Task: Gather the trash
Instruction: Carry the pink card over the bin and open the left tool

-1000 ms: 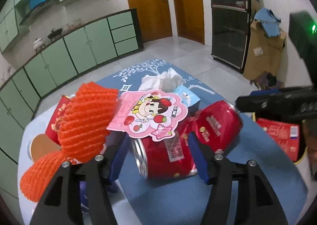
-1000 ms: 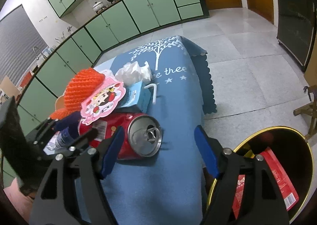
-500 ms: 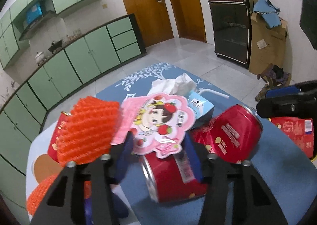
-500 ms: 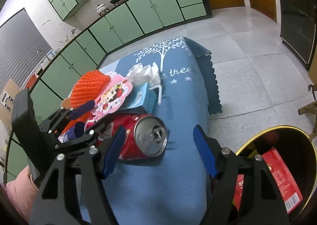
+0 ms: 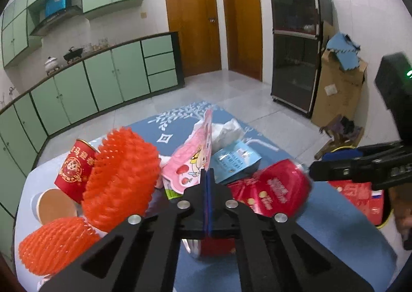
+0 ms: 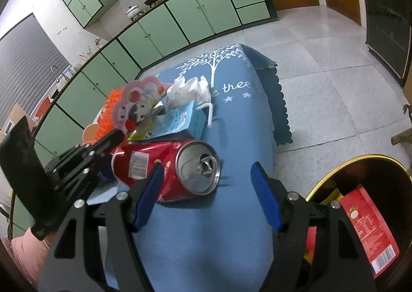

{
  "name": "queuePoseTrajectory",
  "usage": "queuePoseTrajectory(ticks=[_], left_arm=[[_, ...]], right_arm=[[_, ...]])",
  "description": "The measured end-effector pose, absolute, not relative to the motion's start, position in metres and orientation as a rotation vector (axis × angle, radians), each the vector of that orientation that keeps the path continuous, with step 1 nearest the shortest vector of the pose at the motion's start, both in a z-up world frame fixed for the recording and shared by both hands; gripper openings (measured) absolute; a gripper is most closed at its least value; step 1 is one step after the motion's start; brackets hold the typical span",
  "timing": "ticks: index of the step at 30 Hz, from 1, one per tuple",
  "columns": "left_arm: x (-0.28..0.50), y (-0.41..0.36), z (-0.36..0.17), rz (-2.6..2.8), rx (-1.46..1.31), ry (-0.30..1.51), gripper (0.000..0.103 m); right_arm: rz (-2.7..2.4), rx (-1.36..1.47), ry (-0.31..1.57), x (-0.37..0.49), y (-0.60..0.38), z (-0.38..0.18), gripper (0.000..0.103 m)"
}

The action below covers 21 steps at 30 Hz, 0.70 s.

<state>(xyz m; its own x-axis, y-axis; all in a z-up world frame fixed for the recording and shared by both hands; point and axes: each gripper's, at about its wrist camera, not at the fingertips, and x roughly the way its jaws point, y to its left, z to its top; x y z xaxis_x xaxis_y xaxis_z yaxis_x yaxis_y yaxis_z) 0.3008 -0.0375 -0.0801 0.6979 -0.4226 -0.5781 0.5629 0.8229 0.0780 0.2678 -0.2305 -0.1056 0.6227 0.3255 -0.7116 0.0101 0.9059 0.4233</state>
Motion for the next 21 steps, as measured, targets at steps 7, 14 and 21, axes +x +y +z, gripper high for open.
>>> queuePoseTrajectory(ticks=[7, 14, 21], left_arm=[[0.26, -0.043, -0.054, -0.661, 0.224, 0.519, 0.0], [0.223, -0.078, -0.037, -0.809, 0.201, 0.492, 0.0], [0.185, -0.135, -0.047, -0.981, 0.196, 0.541, 0.0]], right_arm=[[0.112, 0.429, 0.853, 0.234, -0.253, -0.094, 0.067], [-0.088, 0.418, 0.865, 0.172, -0.303, -0.092, 0.067], [-0.227, 0.451, 0.907, 0.124, -0.343, -0.106, 0.067]])
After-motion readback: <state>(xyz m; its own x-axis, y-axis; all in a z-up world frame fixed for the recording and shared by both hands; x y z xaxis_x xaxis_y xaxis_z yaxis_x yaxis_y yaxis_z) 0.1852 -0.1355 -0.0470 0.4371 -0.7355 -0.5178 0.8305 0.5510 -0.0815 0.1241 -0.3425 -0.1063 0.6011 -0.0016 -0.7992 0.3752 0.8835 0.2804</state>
